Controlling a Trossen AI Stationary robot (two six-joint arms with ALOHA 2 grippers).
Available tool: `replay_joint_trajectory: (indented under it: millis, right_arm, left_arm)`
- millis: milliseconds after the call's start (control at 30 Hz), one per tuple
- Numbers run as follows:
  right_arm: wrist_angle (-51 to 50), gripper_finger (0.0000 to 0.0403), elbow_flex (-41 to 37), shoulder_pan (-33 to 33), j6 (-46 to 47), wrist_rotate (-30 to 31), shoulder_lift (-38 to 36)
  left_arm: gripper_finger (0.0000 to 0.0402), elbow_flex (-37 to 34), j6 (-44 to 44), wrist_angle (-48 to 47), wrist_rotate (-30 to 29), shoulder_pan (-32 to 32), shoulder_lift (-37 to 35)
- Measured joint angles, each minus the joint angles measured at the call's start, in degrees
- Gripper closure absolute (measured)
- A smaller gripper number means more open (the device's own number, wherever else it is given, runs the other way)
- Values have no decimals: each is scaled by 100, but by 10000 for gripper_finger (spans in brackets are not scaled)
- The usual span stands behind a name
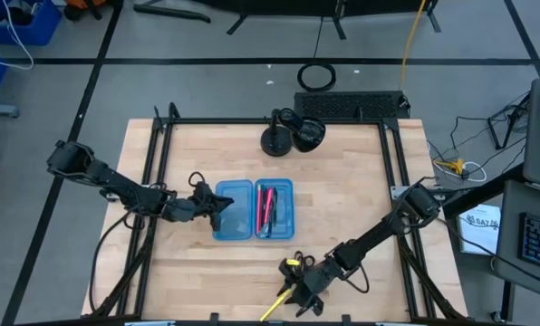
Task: Pick & place school supplies into a supply box
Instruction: Put the yellow pen into the blue supply box
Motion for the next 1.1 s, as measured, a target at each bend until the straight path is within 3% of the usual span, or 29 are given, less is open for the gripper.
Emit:
replay_joint_trajectory:
  millis: [533, 900, 1100]
  right_arm:
    - [-725, 263, 504, -51, -67, 1, 686]
    - [-1645, 351, 501, -410, -237, -38, 659]
    - [-1973, 348, 495, -648, -545, 3, 664]
  left_arm:
    - [376, -2, -34, -143, 53, -32, 0]
    - [376, -2, -33, -142, 46, -219, -1]
    - [376, -2, -38, -142, 45, -269, -2]
